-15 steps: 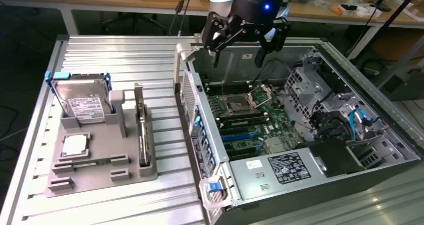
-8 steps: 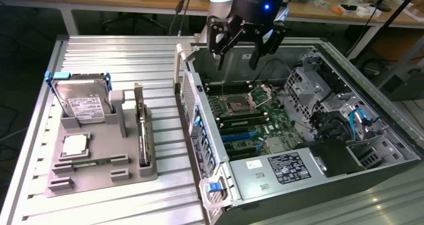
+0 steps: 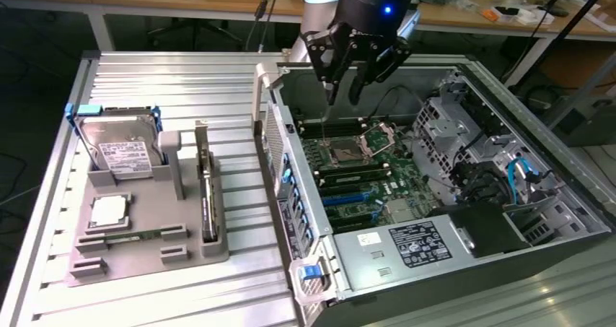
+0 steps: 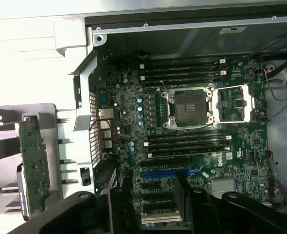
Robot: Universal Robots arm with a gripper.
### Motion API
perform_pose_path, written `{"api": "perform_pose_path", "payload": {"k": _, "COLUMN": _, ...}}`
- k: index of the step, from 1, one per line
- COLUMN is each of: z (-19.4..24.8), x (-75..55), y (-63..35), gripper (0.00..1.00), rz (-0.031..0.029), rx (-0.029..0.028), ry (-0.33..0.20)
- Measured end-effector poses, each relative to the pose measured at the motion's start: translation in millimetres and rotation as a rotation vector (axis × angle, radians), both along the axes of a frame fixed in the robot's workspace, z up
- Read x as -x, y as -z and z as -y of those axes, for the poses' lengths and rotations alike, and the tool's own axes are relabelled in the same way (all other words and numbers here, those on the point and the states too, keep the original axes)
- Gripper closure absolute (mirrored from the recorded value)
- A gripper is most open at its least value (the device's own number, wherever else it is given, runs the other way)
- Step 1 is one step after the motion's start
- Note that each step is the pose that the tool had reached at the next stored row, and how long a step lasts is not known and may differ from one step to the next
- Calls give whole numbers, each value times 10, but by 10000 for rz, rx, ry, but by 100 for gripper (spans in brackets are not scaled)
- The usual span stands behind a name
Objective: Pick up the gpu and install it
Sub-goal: 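Reach for the gpu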
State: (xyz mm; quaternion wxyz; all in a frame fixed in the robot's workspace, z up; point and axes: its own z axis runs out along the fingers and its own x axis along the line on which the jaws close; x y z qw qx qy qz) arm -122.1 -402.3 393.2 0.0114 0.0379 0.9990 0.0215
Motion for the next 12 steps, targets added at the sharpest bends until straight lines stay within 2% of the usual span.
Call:
{"api": "perform_pose_path", "payload": {"k": 2, "z": 0, "x": 0, "y": 0, "gripper": 64, "rz": 0, "rx": 0, "ry": -1}}
{"api": "perform_pose_path", "payload": {"k": 5, "z": 0, "x": 0, "y": 0, "gripper": 70, "rz": 0, "rx": 0, "ry": 0}}
{"api": "perform_pose_path", "payload": {"k": 8, "z": 0, "x": 0, "y": 0, "gripper": 88, "rz": 0, "rx": 0, "ry": 0}}
{"api": "perform_pose_path", "payload": {"k": 12, "z": 0, "x": 0, "y": 0, "gripper": 89, "rz": 0, "rx": 0, "ry": 0}}
